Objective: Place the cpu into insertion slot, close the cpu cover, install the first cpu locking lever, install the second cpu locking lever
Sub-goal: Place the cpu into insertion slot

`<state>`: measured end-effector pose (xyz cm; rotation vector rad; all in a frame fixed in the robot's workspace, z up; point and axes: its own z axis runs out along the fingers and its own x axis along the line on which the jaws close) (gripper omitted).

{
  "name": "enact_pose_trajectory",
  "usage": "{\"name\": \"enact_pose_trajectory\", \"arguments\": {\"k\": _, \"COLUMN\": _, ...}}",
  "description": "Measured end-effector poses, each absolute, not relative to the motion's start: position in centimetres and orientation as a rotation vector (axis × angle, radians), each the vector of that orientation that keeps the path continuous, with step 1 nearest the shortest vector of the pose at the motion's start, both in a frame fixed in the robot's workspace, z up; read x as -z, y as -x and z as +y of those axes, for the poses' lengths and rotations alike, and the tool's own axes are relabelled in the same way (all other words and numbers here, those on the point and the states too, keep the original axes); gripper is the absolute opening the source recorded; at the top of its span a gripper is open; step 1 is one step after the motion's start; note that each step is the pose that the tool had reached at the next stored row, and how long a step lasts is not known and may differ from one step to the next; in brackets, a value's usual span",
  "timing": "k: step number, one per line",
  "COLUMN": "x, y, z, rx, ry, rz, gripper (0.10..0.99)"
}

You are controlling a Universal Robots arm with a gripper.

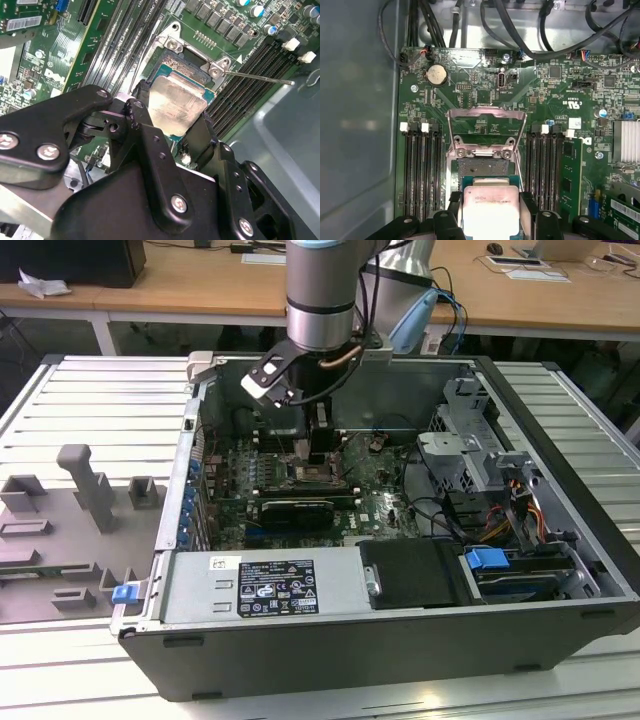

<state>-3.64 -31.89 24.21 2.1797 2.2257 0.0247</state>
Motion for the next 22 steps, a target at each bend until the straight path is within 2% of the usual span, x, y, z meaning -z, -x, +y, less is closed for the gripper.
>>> {"name": "enact_pose_trajectory", "arguments": {"k": 22, "x": -20.8, "y": 3.4, "z": -31.6, "rx": -0.023, "ry": -2.228, "rz": 2.176, "gripper": 0.541}}
